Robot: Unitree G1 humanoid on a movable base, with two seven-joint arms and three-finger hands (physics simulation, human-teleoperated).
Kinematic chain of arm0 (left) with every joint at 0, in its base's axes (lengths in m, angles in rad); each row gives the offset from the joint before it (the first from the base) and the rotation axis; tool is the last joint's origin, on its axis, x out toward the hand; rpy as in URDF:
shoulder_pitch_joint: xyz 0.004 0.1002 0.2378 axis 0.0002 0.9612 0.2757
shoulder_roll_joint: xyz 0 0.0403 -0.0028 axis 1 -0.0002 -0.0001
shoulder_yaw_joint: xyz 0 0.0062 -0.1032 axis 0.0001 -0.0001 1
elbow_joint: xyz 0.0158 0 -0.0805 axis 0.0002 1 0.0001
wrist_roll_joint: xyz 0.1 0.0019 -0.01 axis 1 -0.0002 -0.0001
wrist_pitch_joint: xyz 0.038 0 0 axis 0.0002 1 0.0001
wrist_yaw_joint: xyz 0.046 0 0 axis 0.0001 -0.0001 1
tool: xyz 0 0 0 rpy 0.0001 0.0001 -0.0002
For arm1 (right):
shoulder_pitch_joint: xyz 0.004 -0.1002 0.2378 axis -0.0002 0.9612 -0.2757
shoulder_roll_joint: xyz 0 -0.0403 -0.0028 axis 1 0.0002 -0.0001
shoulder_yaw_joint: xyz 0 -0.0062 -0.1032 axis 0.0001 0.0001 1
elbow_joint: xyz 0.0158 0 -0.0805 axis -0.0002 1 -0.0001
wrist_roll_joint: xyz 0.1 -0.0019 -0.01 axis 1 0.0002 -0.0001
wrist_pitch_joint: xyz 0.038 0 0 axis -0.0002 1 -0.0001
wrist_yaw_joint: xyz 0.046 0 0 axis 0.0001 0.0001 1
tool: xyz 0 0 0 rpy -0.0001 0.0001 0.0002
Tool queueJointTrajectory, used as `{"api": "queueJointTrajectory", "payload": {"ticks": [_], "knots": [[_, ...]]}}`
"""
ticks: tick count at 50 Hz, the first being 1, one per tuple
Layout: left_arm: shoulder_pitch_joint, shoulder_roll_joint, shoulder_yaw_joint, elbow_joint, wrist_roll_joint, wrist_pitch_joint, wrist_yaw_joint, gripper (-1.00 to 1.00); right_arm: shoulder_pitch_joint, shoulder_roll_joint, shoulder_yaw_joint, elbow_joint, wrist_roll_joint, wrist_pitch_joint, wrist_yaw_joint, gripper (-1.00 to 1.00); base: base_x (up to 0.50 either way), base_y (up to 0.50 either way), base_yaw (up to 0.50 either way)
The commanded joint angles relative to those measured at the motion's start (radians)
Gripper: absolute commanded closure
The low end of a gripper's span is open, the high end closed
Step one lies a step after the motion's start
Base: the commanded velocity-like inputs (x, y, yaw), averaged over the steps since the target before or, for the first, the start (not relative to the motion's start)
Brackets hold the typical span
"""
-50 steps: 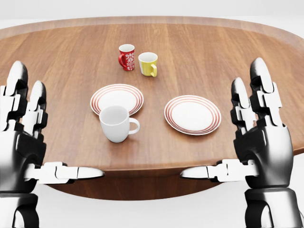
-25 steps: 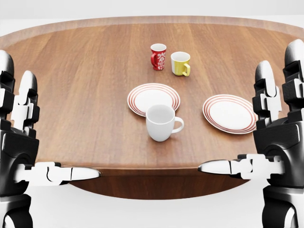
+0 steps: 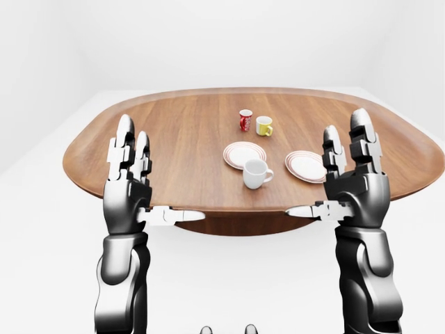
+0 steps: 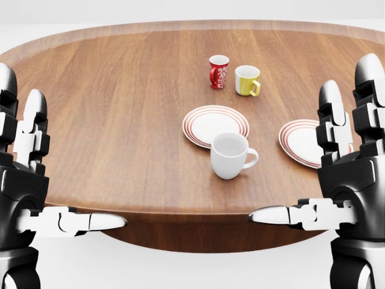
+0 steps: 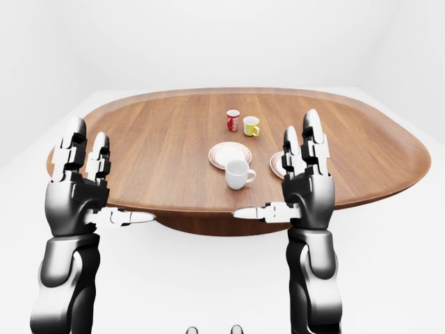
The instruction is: Put the white mug on the left plate.
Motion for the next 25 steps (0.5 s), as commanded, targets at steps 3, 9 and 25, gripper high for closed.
{"api": "queueJointTrajectory", "payload": {"ticks": [3,9,25], "knots": [[0.001,-0.001,0.002,-0.005,-0.005,0.0,-0.002,-1.0,0.011,-0.002,0.0,-0.02,0.021,0.0,0.018,-1.0,0.44,0.05,0.0],[0.003,-0.001,0.001,-0.006,-0.005,0.0,-0.004,-1.0,0.012,0.0,0.001,-0.023,0.026,0.0,0.026,-1.0,0.5,0.07,0.0],[0.002,-0.001,0.001,-0.005,-0.007,0.0,-0.004,-1.0,0.012,-0.001,0.003,-0.037,0.025,0.0,0.029,-1.0,0.5,0.07,0.0]]}}
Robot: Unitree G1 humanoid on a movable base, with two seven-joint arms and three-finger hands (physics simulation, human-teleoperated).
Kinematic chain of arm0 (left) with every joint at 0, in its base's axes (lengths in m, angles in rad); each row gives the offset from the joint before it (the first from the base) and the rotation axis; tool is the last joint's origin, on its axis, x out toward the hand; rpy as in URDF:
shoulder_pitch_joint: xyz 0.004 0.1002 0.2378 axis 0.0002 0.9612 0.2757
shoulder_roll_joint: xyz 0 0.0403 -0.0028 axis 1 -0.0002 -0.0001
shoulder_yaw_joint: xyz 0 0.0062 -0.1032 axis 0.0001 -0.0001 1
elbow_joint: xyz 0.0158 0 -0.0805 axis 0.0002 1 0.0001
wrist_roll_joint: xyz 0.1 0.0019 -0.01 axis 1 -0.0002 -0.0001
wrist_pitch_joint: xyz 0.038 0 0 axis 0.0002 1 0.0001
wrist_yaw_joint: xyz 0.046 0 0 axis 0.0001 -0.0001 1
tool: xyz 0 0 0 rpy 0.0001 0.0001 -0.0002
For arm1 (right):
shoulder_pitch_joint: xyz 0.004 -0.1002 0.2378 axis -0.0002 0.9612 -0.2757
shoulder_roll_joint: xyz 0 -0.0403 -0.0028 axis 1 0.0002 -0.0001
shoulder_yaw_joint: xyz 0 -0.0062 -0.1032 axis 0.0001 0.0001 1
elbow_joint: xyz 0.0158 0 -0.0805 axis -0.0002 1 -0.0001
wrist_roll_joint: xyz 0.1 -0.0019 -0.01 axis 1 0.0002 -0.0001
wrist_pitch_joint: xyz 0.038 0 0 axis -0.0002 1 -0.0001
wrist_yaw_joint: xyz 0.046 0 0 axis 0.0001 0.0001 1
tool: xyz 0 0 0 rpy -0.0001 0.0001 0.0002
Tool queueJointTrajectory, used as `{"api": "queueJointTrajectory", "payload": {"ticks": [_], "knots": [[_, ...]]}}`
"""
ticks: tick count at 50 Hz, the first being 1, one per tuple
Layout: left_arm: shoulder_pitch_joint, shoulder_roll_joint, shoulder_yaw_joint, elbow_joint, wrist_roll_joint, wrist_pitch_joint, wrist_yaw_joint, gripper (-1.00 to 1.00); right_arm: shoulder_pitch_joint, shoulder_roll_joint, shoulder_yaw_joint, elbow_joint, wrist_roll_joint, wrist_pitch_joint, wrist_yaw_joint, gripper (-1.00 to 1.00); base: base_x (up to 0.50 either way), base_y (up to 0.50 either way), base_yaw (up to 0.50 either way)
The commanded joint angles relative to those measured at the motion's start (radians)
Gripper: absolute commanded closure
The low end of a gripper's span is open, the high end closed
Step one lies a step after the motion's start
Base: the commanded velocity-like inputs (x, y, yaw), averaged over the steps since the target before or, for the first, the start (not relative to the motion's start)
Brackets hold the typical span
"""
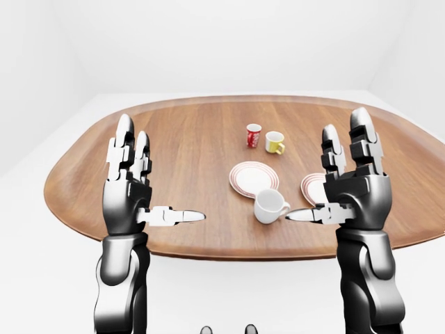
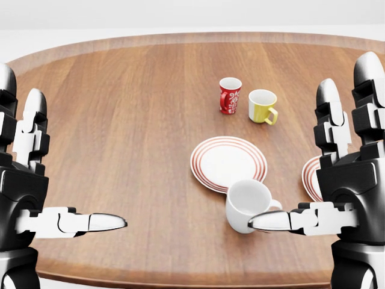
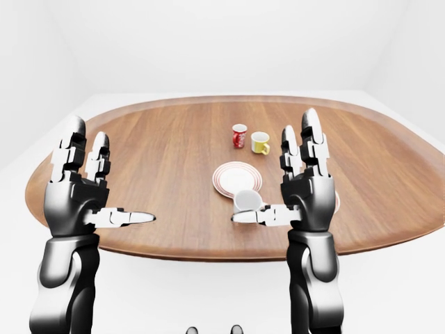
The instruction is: Put the white mug on the left plate.
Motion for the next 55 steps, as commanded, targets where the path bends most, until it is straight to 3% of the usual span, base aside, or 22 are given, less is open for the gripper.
{"api": "queueJointTrajectory", "payload": {"ticks": [1,55], "knots": [[0.0,0.0,0.0,0.0,-0.001,0.0,-0.001,-1.0,0.001,-0.001,0.001,-0.017,0.003,0.0,0.005,-1.0,0.5,0.07,0.0],[0.002,-0.001,0.0,-0.016,-0.012,0.0,-0.001,-1.0,-0.004,-0.002,0.002,-0.028,-0.042,0.0,-0.004,-1.0,0.5,0.06,0.0]]}}
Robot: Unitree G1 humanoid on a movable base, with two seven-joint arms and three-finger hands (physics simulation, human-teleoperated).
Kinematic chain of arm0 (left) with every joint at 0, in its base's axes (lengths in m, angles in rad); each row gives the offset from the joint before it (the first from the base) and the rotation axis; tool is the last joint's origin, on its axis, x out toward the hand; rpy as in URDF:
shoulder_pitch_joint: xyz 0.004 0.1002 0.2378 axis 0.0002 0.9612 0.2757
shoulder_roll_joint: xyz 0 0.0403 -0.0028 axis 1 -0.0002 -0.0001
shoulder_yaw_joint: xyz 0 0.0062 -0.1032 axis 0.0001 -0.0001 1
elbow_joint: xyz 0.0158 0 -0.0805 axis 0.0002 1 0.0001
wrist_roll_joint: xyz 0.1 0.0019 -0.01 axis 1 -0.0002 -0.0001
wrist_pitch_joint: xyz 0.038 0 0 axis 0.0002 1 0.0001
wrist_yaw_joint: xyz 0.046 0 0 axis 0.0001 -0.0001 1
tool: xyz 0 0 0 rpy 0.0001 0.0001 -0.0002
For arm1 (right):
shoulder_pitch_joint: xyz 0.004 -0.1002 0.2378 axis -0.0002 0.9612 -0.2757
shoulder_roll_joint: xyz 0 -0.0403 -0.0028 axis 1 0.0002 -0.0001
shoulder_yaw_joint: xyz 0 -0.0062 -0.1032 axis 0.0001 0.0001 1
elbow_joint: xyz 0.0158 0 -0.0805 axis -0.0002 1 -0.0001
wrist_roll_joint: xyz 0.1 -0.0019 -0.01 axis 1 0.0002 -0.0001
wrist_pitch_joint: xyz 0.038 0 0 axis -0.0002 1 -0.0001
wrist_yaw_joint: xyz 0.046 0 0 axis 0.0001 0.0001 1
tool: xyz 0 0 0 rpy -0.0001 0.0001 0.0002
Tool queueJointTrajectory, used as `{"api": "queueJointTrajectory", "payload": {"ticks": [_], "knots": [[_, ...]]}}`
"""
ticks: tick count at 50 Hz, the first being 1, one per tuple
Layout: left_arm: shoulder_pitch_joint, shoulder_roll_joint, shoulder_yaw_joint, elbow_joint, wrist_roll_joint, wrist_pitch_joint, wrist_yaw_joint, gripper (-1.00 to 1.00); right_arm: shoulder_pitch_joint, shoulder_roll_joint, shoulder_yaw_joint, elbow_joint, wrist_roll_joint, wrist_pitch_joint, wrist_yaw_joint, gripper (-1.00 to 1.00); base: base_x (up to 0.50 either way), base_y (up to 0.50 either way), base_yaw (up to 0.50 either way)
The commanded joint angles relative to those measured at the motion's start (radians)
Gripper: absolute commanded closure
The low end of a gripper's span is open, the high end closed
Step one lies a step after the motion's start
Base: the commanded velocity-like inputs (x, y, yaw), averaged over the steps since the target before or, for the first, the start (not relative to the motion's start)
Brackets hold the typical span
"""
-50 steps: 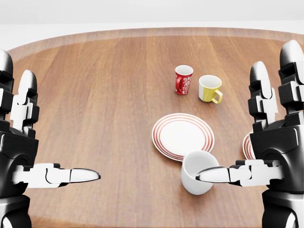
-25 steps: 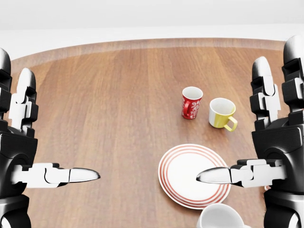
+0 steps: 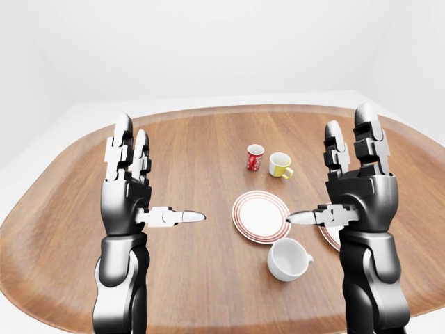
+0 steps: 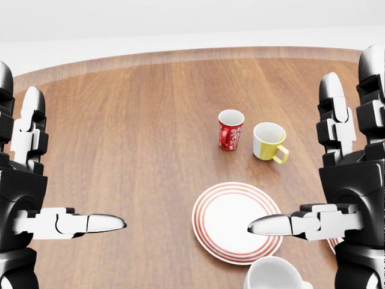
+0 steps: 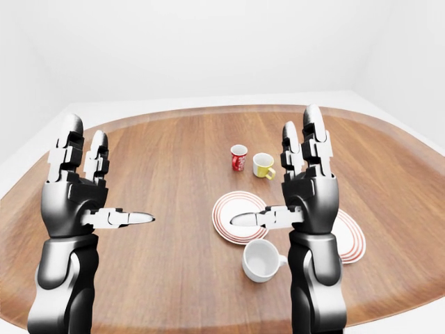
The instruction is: Put the white mug on the left plate.
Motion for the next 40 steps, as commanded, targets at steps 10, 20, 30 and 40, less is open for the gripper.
{"api": "queueJointTrajectory", "payload": {"ticks": [10,20,30,40], "knots": [[0.003,-0.001,-0.003,0.003,0.003,0.0,0.0,-1.0,0.034,0.019,0.072,-0.008,-0.1,0.0,-0.056,-1.0,0.02,0.0,0.0],[0.003,-0.001,-0.002,0.007,0.004,0.0,0.0,-1.0,0.084,0.024,0.19,-0.055,-0.193,0.0,-0.056,-1.0,0.0,0.0,0.0],[0.003,-0.001,-0.002,0.01,0.005,0.0,0.0,-1.0,0.119,0.019,0.24,-0.065,-0.22,0.0,-0.014,-1.0,0.0,0.0,0.0],[0.001,0.0,0.002,0.011,0.002,0.0,0.0,-1.0,0.137,0.011,0.257,-0.053,-0.256,0.0,0.017,-1.0,0.0,0.0,0.0]]}}
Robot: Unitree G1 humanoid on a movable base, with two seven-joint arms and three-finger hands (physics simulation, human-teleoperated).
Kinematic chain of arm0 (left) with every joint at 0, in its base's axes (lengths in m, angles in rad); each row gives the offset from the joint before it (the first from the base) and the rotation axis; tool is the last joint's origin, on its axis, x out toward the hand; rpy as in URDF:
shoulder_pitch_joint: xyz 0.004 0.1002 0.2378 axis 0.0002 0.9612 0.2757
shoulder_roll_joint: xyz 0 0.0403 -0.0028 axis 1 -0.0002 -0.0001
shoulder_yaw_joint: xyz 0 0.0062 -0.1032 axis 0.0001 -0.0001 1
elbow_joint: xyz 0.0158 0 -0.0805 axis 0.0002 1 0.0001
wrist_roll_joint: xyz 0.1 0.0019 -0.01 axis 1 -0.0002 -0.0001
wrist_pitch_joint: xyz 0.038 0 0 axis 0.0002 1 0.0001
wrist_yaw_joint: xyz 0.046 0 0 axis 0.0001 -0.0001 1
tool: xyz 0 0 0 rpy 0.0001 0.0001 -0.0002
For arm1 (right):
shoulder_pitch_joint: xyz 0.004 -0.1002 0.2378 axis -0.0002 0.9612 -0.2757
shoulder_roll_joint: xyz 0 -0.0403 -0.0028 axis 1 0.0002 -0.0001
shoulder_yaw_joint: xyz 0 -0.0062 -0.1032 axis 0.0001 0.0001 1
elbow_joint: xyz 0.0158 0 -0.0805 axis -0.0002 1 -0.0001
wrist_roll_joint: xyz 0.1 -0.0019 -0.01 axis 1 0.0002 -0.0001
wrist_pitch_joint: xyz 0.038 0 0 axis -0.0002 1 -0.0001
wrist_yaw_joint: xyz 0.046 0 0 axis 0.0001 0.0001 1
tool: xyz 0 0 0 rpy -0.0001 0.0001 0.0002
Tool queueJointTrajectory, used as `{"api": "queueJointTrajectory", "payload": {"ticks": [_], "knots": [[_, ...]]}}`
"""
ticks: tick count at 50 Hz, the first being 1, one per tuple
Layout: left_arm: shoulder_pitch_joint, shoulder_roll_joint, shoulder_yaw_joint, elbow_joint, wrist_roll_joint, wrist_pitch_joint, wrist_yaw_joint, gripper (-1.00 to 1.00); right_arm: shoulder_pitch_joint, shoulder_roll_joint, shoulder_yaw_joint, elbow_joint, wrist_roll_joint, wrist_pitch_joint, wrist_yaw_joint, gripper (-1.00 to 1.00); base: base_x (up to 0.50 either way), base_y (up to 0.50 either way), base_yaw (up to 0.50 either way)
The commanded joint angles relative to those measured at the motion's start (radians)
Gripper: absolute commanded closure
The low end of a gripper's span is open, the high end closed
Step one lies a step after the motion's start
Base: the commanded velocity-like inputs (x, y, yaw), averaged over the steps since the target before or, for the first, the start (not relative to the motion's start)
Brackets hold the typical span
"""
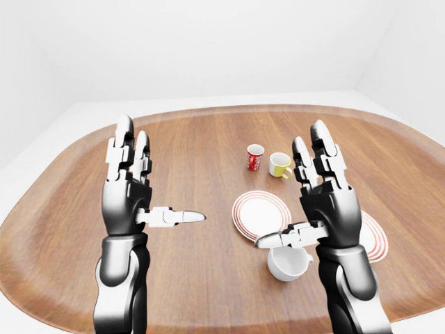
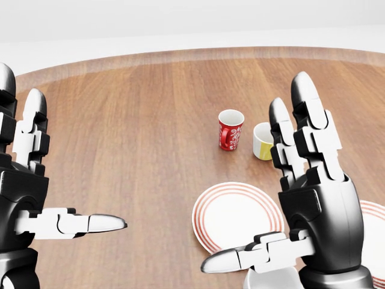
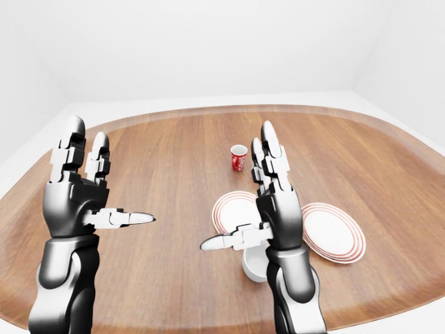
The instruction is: Put the white mug on the left plate.
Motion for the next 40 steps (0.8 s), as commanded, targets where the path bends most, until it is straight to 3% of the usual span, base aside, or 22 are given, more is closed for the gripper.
{"api": "queueJointTrajectory", "payload": {"ticks": [1,18,40], "knots": [[-0.002,0.001,0.003,0.0,-0.002,0.0,0.0,-1.0,0.028,-0.008,0.037,0.004,-0.049,0.0,0.033,-1.0,0.0,0.0,0.0],[-0.006,0.002,0.005,0.008,-0.003,0.0,0.002,-1.0,0.044,-0.018,0.044,0.043,-0.139,0.0,0.088,-1.0,0.0,0.0,0.0],[-0.006,0.002,0.005,0.003,-0.003,0.0,0.001,-1.0,0.055,-0.036,0.03,0.084,-0.377,0.0,0.169,-1.0,0.0,0.0,0.0]]}}
